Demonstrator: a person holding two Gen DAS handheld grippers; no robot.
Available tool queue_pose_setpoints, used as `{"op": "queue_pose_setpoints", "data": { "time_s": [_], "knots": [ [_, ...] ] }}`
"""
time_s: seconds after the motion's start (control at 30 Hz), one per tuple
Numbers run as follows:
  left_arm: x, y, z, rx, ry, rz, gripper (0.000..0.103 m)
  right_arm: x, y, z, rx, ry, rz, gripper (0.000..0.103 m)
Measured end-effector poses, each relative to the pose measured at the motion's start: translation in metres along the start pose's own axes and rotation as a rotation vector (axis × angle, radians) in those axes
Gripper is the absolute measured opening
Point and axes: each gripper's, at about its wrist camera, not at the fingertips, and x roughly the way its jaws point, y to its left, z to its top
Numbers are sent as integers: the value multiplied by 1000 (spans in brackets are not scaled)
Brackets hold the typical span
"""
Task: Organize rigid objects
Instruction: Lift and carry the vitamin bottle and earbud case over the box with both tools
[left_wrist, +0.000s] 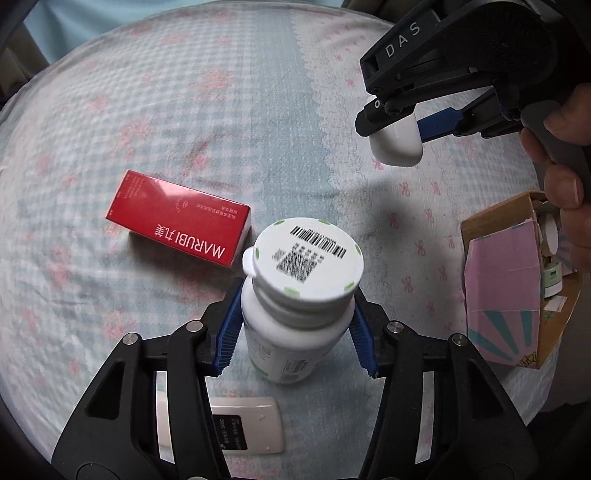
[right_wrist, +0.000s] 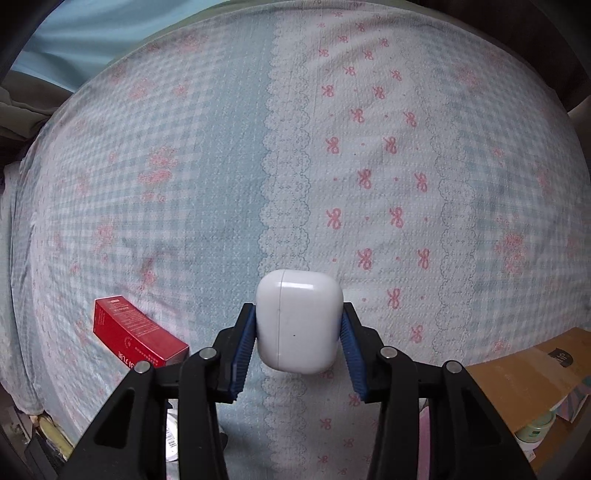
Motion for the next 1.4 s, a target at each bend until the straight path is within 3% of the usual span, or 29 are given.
{"op": "queue_pose_setpoints", "data": {
  "time_s": [0.2,0.47,0.67,0.87,1.13,1.4],
  "knots": [
    [-36,6,-15,-57,-28,-40,48,-43,-5,-24,-8,-51,34,41],
    [-91,-31,-20,-42,-71,-40,48,-101,-33,-62,22,-127,98,41],
    [-148,-76,-19,-2,-111,-76,47,-156,-82,-107,78,-182,137,41],
    [-182,-141,-6,47,-145,-115,47,-204,-156,-148,135,-225,124,41],
    [-176,-235,16,125,-147,-158,47,-229,-268,-192,245,-243,80,41],
    [-119,-297,38,133,-79,-171,47,-199,-344,-212,233,-197,41,41]
  ]
}}
